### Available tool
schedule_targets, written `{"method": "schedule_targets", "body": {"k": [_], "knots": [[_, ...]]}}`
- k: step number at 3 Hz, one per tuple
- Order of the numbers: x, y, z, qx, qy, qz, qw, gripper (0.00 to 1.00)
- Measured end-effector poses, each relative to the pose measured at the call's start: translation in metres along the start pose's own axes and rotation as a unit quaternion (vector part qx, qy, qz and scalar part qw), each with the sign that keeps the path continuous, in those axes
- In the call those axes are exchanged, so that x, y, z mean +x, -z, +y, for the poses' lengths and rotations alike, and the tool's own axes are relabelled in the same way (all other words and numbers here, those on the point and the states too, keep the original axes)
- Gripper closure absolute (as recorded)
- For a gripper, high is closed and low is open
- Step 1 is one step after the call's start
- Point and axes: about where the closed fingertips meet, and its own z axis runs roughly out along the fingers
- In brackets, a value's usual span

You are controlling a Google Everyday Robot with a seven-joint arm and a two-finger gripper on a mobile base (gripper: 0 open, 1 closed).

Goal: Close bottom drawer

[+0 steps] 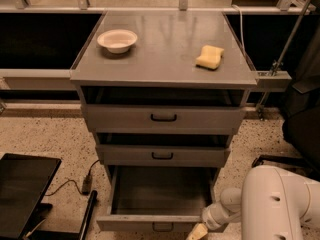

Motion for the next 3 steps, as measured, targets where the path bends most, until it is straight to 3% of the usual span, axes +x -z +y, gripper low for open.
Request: {"method": "schedule_targets", "body": {"k": [1, 3], "knots": [[0.0000, 0.0000, 0.0000, 0.000, 0.000, 0.000, 1.0000, 0.19], [0.0000, 0.0000, 0.0000, 0.000, 0.000, 0.000, 1.0000, 0.65]]}}
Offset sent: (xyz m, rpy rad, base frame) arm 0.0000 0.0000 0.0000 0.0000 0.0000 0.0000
